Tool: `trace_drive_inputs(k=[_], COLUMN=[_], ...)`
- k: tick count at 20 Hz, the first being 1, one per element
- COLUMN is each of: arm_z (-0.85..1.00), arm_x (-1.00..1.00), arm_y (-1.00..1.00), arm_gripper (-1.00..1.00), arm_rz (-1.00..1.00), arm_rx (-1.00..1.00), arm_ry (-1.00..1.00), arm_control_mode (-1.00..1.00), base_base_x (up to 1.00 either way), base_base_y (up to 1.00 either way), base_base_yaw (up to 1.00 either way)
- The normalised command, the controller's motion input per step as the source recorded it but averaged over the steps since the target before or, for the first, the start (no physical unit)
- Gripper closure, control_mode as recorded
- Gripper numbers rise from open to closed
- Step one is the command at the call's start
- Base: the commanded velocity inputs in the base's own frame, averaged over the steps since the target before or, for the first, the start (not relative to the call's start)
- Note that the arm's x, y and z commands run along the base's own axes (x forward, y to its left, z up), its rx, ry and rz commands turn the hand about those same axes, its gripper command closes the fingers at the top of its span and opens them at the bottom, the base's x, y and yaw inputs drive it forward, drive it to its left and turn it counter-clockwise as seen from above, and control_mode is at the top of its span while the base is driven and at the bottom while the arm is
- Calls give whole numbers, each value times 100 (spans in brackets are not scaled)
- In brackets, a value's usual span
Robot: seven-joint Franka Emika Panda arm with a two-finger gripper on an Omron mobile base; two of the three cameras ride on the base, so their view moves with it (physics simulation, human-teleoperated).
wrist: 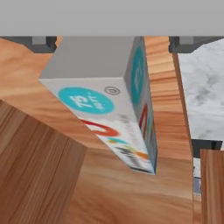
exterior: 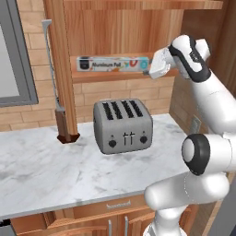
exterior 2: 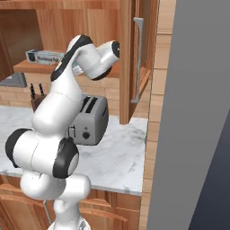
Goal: Retrieve the tupperware and aluminum foil from the cabinet and place them on the dining counter near the plate with potato and mushroom to prepare for storing leftovers.
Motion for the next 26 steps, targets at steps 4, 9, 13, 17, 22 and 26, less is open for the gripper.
trace_drive_inputs(k=[4, 9, 13, 17, 22, 26], arm_z=[3, 9, 7, 7, 2, 0], arm_x=[28, 37, 55, 61, 55, 19], arm_y=[0, 0, -10, -31, -36, 16], arm_gripper=[-100, -100, -100, -100, -100, -100], arm_rz=[7, 3, 0, -4, -8, -1], arm_rx=[3, 1, 0, 0, 0, 0], arm_ry=[0, 0, 0, 0, 0, -10], arm_control_mode=[-100, -100, -100, -100, -100, -100], base_base_x=[0, 0, 0, 0, 0, 0], base_base_y=[0, 0, 0, 0, 0, 0], base_base_yaw=[0, 0, 0, 0, 0, 0])
